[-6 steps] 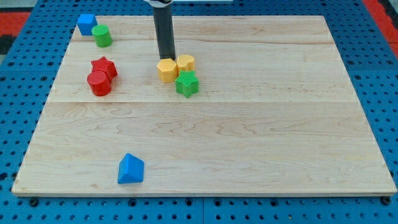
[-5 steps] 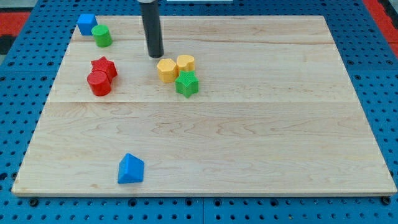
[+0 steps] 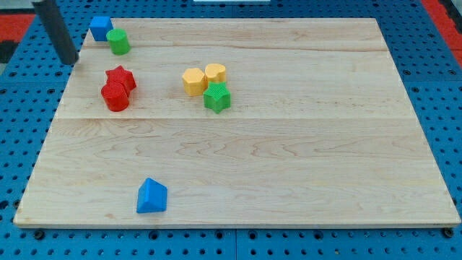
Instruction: Separate the green circle from blue cube
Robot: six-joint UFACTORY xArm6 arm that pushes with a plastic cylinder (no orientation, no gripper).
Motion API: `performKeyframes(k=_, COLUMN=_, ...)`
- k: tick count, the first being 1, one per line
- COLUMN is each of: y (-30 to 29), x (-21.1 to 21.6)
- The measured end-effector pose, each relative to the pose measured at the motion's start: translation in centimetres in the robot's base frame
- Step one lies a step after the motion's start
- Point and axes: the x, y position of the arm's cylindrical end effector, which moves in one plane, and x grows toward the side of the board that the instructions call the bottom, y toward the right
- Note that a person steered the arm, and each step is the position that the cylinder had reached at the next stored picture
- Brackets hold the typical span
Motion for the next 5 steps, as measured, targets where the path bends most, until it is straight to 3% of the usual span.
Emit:
performKeyframes(k=1, y=2.1, x=-4.5)
performKeyframes(k=4, y=17.0, x=-0.3)
performKeyframes(k=5, y=19.2, x=-3.9)
